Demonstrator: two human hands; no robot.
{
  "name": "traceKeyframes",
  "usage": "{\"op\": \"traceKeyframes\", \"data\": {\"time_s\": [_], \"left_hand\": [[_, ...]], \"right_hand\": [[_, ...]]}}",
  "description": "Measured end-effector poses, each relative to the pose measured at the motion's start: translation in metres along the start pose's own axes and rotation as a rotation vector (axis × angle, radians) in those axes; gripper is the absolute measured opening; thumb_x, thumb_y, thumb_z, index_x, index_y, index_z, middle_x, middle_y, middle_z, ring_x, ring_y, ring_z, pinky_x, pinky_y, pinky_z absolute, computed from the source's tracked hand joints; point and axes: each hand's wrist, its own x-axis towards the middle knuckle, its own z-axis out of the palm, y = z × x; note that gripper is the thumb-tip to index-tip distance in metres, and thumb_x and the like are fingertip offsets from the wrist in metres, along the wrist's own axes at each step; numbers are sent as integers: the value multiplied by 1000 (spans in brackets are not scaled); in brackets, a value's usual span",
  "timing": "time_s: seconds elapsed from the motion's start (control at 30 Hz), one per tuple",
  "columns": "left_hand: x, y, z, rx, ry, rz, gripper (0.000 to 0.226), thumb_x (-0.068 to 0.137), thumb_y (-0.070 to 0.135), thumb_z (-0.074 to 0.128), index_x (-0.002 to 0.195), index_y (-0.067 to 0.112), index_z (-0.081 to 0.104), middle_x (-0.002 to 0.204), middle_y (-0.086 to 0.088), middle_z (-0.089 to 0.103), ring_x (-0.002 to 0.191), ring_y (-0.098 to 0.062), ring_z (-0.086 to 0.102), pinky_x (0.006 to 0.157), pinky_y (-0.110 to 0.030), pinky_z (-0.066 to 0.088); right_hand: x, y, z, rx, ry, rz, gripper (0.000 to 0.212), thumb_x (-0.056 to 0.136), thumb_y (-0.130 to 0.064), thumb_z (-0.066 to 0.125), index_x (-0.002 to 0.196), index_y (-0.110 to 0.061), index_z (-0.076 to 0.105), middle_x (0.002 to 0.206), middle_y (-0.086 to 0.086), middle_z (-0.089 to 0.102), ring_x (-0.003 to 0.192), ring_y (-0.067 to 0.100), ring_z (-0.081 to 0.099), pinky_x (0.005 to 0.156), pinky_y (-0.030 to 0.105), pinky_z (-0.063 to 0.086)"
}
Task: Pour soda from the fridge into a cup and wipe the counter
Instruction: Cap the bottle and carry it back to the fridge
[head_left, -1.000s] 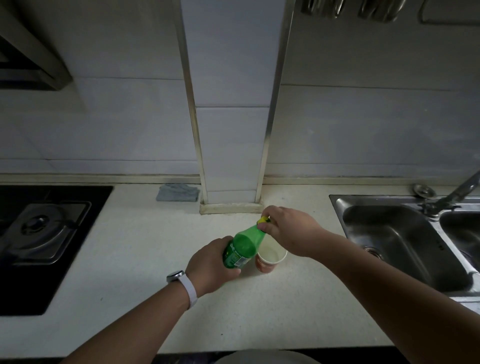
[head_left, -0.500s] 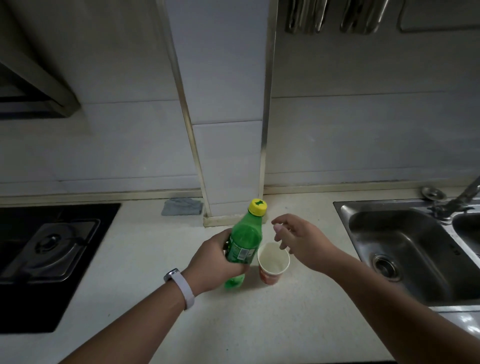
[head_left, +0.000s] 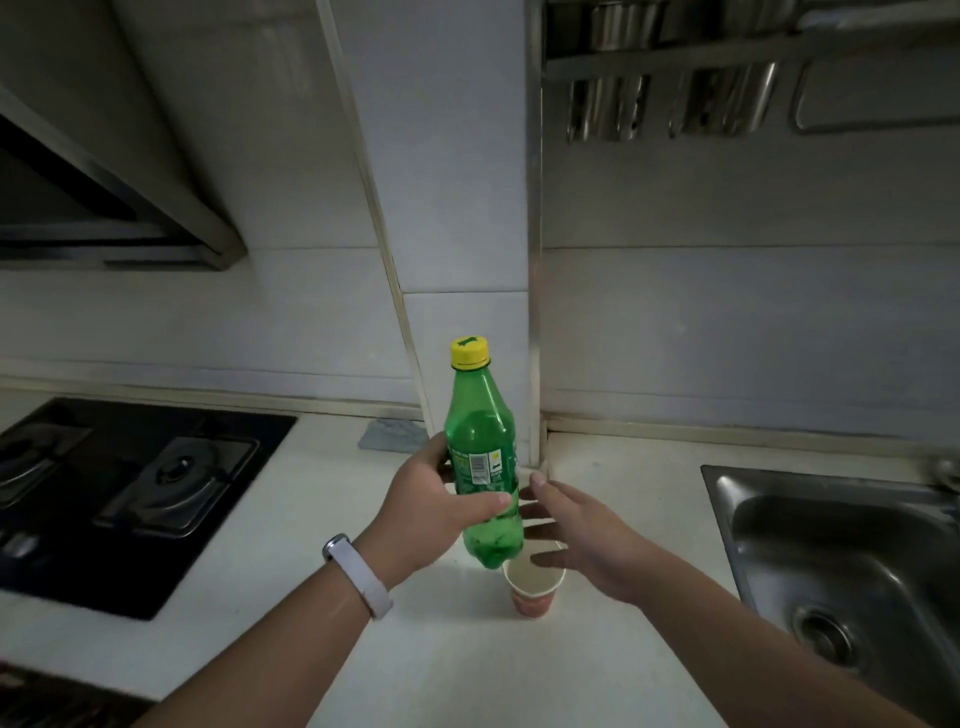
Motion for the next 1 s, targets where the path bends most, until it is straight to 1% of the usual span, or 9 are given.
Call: {"op": "traceKeyframes", "data": {"time_s": [0.07, 0.2, 0.27, 0.37, 0.5, 0.6, 0.73, 0.87, 1.0], "left_hand": [[-4, 5, 4, -34, 52, -18, 54, 56, 17, 87, 106, 24, 66, 100, 3, 74, 95, -15, 69, 86, -40, 57], [-14, 9, 5, -90, 125, -50, 52, 56, 13, 85, 104, 22, 67, 98, 2, 75, 94, -18, 70, 82, -37, 58], [-19, 9, 3, -105, 149, -55, 51, 57, 11, 84, 104, 22, 67, 98, 1, 75, 94, -18, 70, 82, -37, 58], [-27, 8, -5, -106, 205, -64, 51, 57, 11, 84, 103, 21, 67, 97, 1, 75, 94, -17, 70, 79, -34, 58], [-41, 3, -27, -102, 286, -88, 54, 55, 14, 84, 105, 23, 65, 98, 3, 75, 94, -15, 70, 77, -31, 57], [-55, -4, -52, -100, 364, -110, 59, 53, 17, 84, 107, 23, 63, 99, 3, 74, 95, -14, 70, 80, -34, 58], [-77, -19, -95, -92, 453, -135, 59, 56, 16, 86, 108, 28, 61, 101, 6, 73, 97, -13, 69, 81, -33, 57], [-103, -36, -143, -102, 543, -152, 59, 61, 7, 87, 109, 29, 61, 100, 7, 73, 96, -13, 69, 79, -29, 55], [-129, -51, -197, -106, 594, -159, 58, 65, 5, 86, 112, 28, 61, 102, 4, 73, 98, -16, 68, 83, -33, 57]], "right_hand": [[1, -2, 0, 43, -67, 22, 63, 83, -66, 50, 123, -18, 59, 117, 9, 69, 110, 27, 65, 95, 46, 53], [2, -5, 9, 140, -183, 48, 67, 81, -63, 50, 123, -13, 62, 117, 17, 69, 113, 35, 64, 97, 47, 52], [4, -8, 16, 184, -216, 59, 64, 83, -60, 51, 124, -13, 62, 119, 18, 68, 113, 35, 64, 94, 44, 53], [7, -12, 30, 193, -254, 73, 52, 91, -56, 49, 124, -18, 65, 118, 17, 69, 109, 33, 66, 88, 40, 54], [17, -14, 57, 184, -326, 103, 49, 92, -56, 51, 121, -20, 68, 118, 16, 69, 109, 33, 67, 88, 40, 54], [25, -15, 87, 163, -380, 130, 47, 95, -54, 50, 122, -19, 68, 119, 17, 68, 112, 35, 65, 94, 43, 53], [36, -16, 139, 103, -445, 174, 47, 94, -54, 52, 120, -19, 68, 120, 17, 68, 106, 32, 68, 89, 41, 55], [44, -17, 196, 62, -495, 203, 45, 94, -52, 53, 118, -18, 69, 120, 17, 68, 106, 32, 68, 92, 43, 55], [49, -16, 262, 31, -528, 228, 44, 93, -52, 53, 117, -19, 70, 120, 16, 68, 109, 34, 67, 97, 47, 53]]}}
